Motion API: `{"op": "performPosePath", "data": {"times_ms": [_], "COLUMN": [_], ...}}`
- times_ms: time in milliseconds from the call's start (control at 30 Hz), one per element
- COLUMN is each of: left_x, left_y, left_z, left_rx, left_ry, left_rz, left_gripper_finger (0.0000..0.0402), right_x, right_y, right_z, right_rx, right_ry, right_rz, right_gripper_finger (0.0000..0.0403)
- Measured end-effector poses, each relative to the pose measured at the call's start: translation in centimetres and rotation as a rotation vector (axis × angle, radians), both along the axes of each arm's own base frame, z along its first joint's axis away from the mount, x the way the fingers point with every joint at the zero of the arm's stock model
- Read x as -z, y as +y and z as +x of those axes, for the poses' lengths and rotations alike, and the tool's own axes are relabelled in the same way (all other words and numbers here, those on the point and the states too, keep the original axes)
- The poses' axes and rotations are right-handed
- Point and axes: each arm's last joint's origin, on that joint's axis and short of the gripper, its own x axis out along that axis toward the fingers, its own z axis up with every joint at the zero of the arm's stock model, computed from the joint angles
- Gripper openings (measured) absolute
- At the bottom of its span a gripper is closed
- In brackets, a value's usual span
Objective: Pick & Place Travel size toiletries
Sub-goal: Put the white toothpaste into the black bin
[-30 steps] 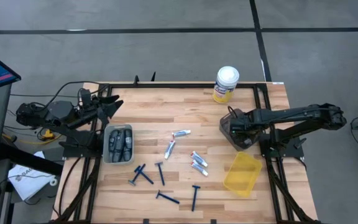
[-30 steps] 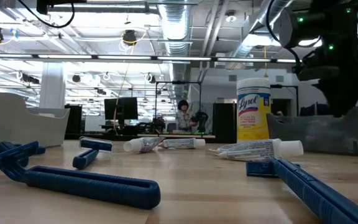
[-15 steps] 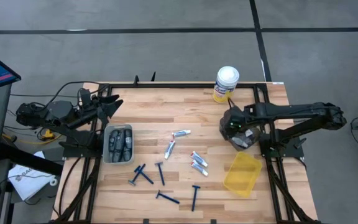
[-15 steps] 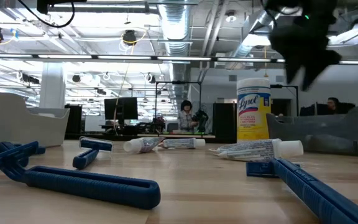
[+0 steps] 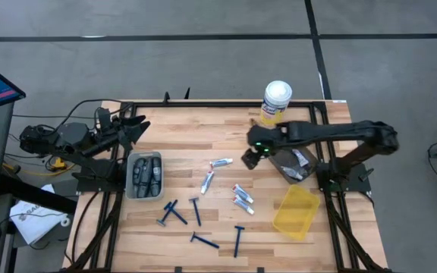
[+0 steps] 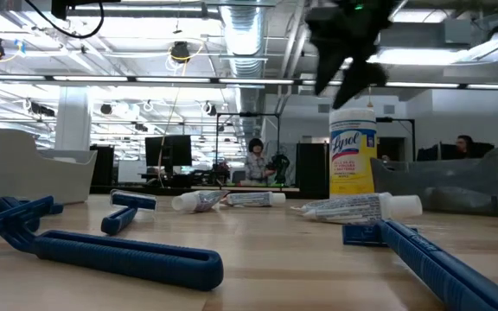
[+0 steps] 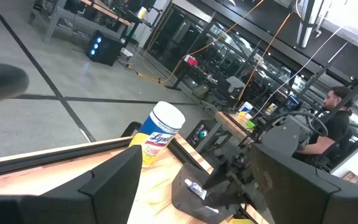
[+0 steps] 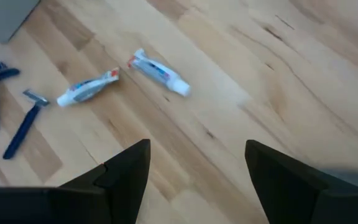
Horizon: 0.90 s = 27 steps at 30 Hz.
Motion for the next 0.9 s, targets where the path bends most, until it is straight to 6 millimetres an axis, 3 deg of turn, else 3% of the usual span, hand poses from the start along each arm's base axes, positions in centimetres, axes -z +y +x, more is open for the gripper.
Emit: {"op": "performPosePath", "data": {"times_ms": [200,400,633,900], "left_x": [0.0,0.0,0.0,0.0], "left_y": [0.0,0.0,0.0,0.0], "left_z": [0.0,0.0,0.0,0.0], "left_rx": [0.000,0.000,0.000,0.001], "left_ry": [0.000,0.000,0.001,0.002], "left_rz": [0.000,0.000,0.001,0.002], "left_gripper_finger": [0.0294,0.0294,0.0294,0.0294], "right_x": [1.7,4.6,9.0,12.5], "right_y": [-1.0,-1.8,-2.5,-3.4], "right_z": [5.0,8.7,10.3,11.1], "right_rx": [-0.179,-0.550,-0.825,-0.854], "right_ry": [0.089,0.174,0.300,0.390], "right_rz": [-0.059,-0.102,-0.144,-0.164], "right_gripper_finger": [0.0255,0.0255,0.0255,0.0254]}}
